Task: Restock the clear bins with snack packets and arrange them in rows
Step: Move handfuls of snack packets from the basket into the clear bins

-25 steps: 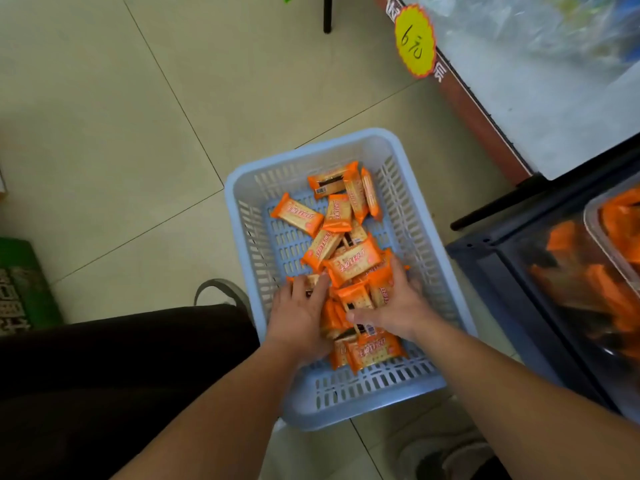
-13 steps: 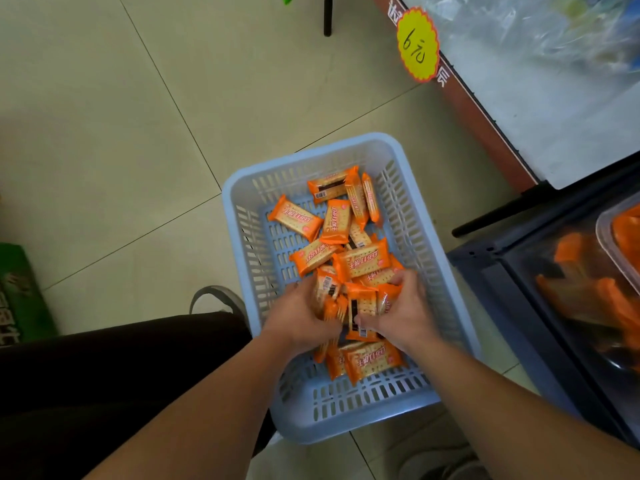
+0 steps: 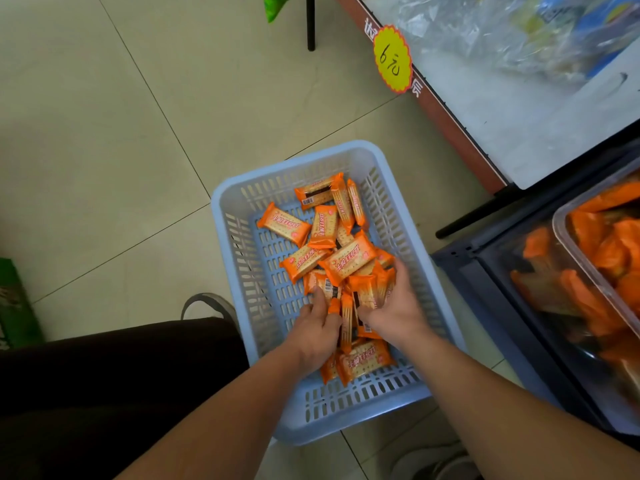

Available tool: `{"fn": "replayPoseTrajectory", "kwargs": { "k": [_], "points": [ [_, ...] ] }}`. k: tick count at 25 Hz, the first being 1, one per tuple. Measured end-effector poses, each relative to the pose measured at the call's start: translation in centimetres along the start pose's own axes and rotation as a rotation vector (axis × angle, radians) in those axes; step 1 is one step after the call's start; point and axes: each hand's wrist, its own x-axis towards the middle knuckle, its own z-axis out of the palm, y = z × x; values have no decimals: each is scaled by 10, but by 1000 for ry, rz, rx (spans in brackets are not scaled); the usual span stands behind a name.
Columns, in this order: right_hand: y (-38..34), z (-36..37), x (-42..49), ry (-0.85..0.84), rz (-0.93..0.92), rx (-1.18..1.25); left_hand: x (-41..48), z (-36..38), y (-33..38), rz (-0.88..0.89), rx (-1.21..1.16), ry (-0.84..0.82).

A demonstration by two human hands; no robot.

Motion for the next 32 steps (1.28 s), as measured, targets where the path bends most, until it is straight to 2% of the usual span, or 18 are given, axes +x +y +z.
{"fn": "replayPoseTrajectory", "kwargs": {
  "k": [4,9,14,17,19,23,25,32],
  "points": [
    [7,-6,6,-65,76,39,10,-10,-7,-70,-335,79],
    [4,-12,9,-235,126,92,14,-2,-2,-110,-395,95],
    [3,-20,9,-248,184,174,11,-6,4,-46,-478,25],
    [4,-24,10,-240,205,202,9,-5,14,-2,-430,11],
    [7,-27,10,-248,246,209,9,0,22,31,-317,75],
    [-1,-38,6,-305,259,278,4,-4,39,182,-243,68],
    [-15,-47,-4,-286,216,256,-11,-14,53,237,-211,80],
    [-86,-76,-65,-104,-76,73,-88,-63,109,366,66,308]
  ]
}}
